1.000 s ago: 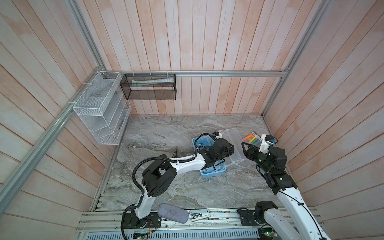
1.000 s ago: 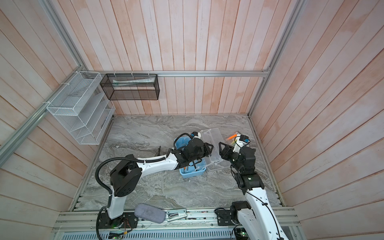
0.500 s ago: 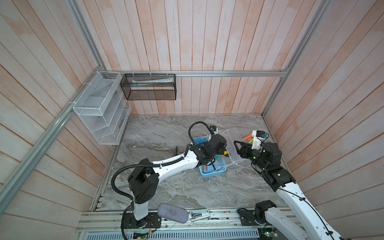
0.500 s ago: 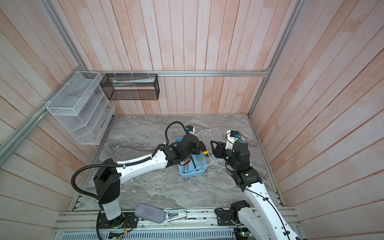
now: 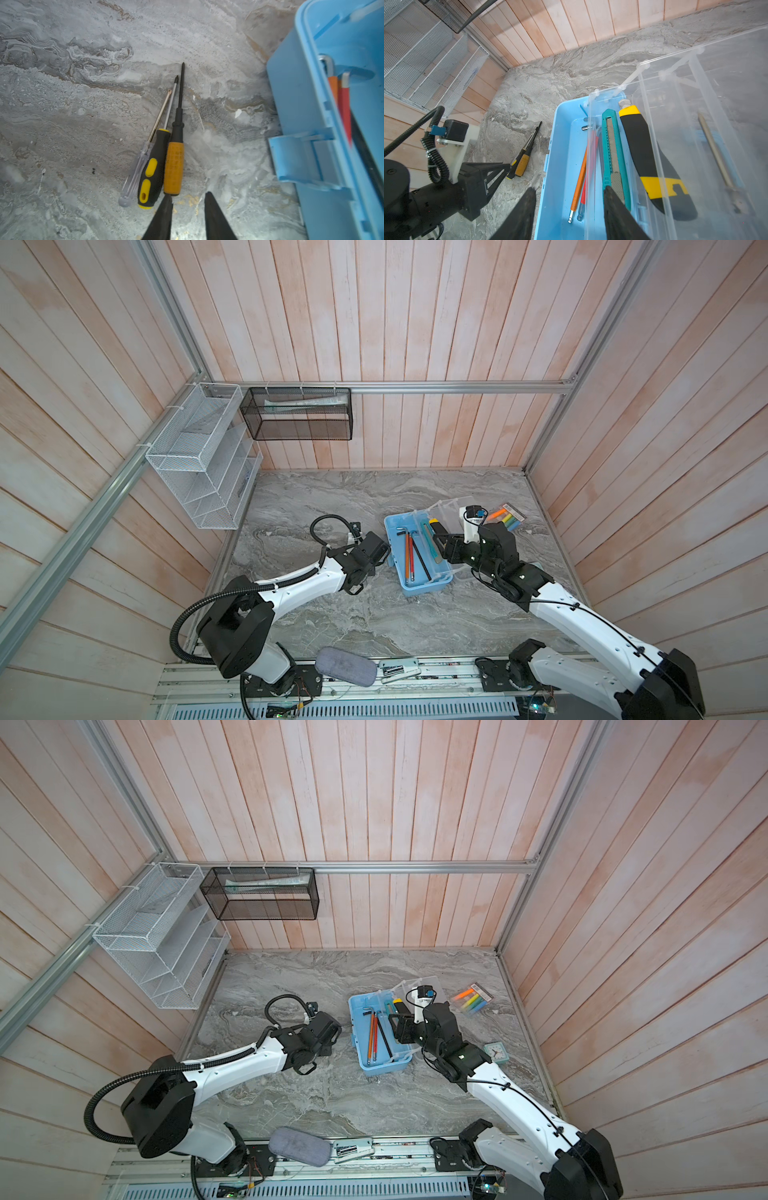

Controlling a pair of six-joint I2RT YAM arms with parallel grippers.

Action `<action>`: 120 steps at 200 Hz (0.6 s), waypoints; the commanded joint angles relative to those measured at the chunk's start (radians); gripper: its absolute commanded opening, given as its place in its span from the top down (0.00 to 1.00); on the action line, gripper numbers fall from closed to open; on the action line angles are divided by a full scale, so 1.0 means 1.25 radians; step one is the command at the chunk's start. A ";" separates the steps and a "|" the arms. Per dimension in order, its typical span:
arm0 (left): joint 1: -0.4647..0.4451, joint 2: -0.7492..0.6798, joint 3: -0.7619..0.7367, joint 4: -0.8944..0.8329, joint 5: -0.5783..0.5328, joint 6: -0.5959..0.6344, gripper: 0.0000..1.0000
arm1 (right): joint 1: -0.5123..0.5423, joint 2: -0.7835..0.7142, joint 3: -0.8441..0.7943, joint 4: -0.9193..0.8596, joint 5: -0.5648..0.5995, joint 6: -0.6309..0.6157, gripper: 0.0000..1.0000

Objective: Pack the tool kit
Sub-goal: 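Move the left gripper back to the yellow-handled screwdriver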

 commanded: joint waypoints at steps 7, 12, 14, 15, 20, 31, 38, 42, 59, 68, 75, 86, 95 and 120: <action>0.028 0.011 -0.018 0.069 0.039 0.008 0.73 | 0.018 0.039 0.032 0.034 -0.003 0.010 0.49; 0.032 0.018 -0.019 0.074 0.042 0.009 0.73 | 0.019 0.043 0.034 0.035 -0.003 0.008 0.49; 0.034 0.020 -0.020 0.076 0.042 0.010 0.73 | 0.019 0.044 0.034 0.036 -0.003 0.008 0.49; 0.035 0.021 -0.020 0.077 0.043 0.011 0.73 | 0.020 0.044 0.034 0.036 -0.002 0.009 0.49; 0.041 0.027 -0.021 0.083 0.049 0.013 0.73 | 0.021 0.046 0.034 0.037 -0.003 0.009 0.49; 0.051 0.039 -0.024 0.094 0.057 0.017 0.73 | 0.020 0.049 0.031 0.042 0.000 0.012 0.49; 0.056 0.047 -0.022 0.099 0.061 0.018 0.73 | 0.020 0.050 0.029 0.045 0.005 0.014 0.49; 0.058 0.051 -0.023 0.103 0.064 0.020 0.73 | 0.020 0.051 0.028 0.047 0.007 0.014 0.49; 0.067 0.068 -0.018 0.111 0.071 0.022 0.72 | 0.020 0.055 0.028 0.049 0.006 0.013 0.49; 0.071 0.076 -0.013 0.110 0.069 0.022 0.71 | 0.020 0.058 0.028 0.051 0.007 0.013 0.49; 0.074 0.080 -0.010 0.108 0.068 0.023 0.69 | 0.020 0.060 0.028 0.051 0.006 0.013 0.49; 0.079 0.082 -0.008 0.108 0.066 0.023 0.67 | 0.020 0.064 0.027 0.054 0.007 0.012 0.48; 0.084 0.083 -0.010 0.113 0.072 0.026 0.66 | 0.020 0.065 0.025 0.055 0.007 0.012 0.49; 0.090 0.098 -0.007 0.110 0.072 0.029 0.66 | 0.020 0.070 0.025 0.057 0.008 0.008 0.48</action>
